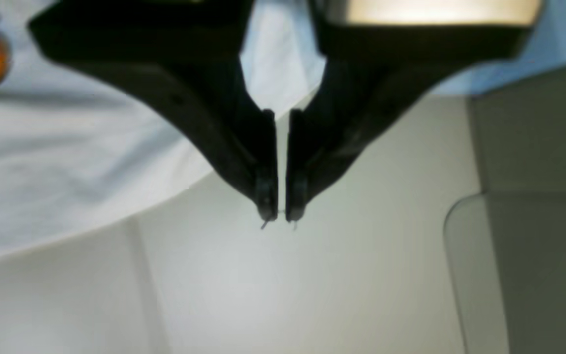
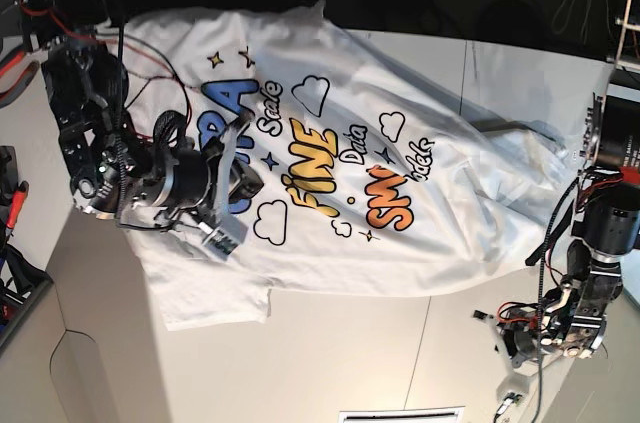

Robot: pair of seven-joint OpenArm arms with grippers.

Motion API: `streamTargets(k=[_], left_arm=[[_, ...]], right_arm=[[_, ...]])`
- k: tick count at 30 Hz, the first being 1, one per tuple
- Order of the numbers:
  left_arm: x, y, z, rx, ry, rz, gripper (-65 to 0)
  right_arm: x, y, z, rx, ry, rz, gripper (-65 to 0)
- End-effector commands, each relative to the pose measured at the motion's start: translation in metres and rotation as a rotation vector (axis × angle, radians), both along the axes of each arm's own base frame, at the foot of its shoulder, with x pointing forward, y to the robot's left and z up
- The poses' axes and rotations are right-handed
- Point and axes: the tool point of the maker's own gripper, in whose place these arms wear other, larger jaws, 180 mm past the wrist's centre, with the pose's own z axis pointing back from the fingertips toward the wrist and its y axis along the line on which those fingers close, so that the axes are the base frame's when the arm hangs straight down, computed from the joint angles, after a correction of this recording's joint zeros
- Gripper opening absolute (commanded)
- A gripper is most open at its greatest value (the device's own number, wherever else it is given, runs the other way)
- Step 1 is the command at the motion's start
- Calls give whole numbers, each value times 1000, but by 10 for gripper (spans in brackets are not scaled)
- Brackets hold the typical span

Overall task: Layout the t-shirt on the table in an organized manner, then fold the t-shirt properly
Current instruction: 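Pull the shirt taut between both grippers to flatten the print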

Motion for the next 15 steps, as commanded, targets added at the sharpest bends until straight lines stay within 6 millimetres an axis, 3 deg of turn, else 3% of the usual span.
streamTargets(k=[1,4,8,11,15], left_arm=[[4,16,18,23,-11,15,-611],[-31,51,-7,72,135,49,-611],[-75,73,-36,-14,240,40,-611],[-87,77,-44,-82,210,35,-611],[-86,68,-53,-106,163,25,-611]], right_arm=[[25,-13,21,14,-80,-68,-650],[49,-53,26,-12,-123,-232,-650],[54,-81,8,-8,-72,-337,-650],[49,-88,-20,-7,13,-369,-650],[46,-87,-49,27,78,-394,-650]])
